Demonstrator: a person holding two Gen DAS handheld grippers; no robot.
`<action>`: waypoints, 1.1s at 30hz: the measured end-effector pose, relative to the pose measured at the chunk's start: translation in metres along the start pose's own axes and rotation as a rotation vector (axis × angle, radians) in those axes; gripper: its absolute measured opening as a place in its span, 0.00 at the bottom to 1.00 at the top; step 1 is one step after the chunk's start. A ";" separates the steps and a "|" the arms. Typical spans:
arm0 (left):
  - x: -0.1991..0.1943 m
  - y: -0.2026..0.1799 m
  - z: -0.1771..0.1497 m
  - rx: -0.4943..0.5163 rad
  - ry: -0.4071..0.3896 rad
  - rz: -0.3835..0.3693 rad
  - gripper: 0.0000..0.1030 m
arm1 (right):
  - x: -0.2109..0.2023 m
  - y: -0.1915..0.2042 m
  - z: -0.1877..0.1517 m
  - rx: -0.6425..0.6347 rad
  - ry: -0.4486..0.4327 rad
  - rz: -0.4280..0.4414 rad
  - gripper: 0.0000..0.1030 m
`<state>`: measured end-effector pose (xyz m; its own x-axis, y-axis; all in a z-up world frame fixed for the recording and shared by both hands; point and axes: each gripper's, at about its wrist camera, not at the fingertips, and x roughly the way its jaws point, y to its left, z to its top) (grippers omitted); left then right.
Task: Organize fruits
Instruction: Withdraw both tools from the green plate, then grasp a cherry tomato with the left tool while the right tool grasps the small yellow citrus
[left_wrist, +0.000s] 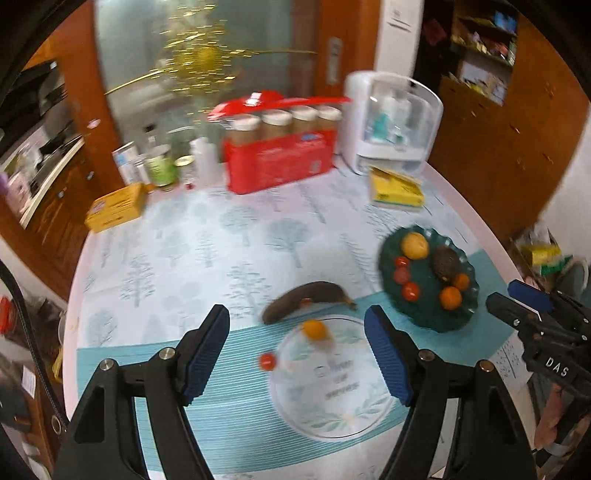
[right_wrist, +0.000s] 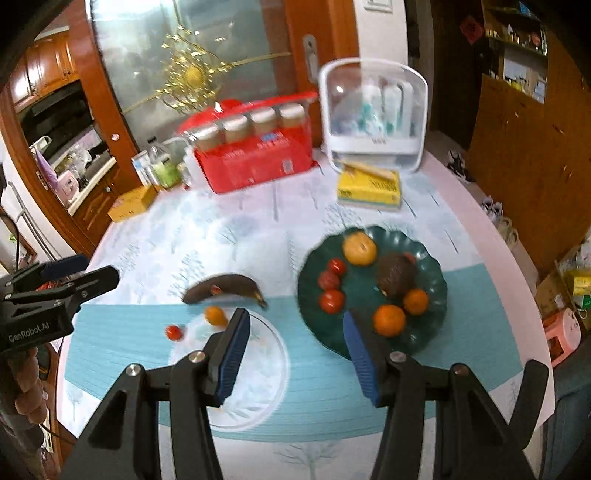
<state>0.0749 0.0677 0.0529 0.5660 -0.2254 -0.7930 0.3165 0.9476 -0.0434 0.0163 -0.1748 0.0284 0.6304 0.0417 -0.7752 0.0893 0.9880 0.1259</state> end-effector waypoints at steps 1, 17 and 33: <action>-0.003 0.011 -0.002 -0.011 -0.006 0.005 0.72 | -0.001 0.007 0.001 -0.002 -0.005 0.004 0.52; 0.086 0.066 -0.059 -0.044 0.122 0.019 0.72 | 0.077 0.093 0.001 -0.147 0.052 0.044 0.52; 0.190 0.055 -0.094 -0.060 0.283 -0.044 0.70 | 0.197 0.105 -0.023 -0.250 0.245 0.123 0.51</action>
<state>0.1286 0.0983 -0.1572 0.3155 -0.2021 -0.9271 0.2856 0.9520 -0.1103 0.1315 -0.0592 -0.1252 0.4188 0.1668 -0.8926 -0.1861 0.9779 0.0954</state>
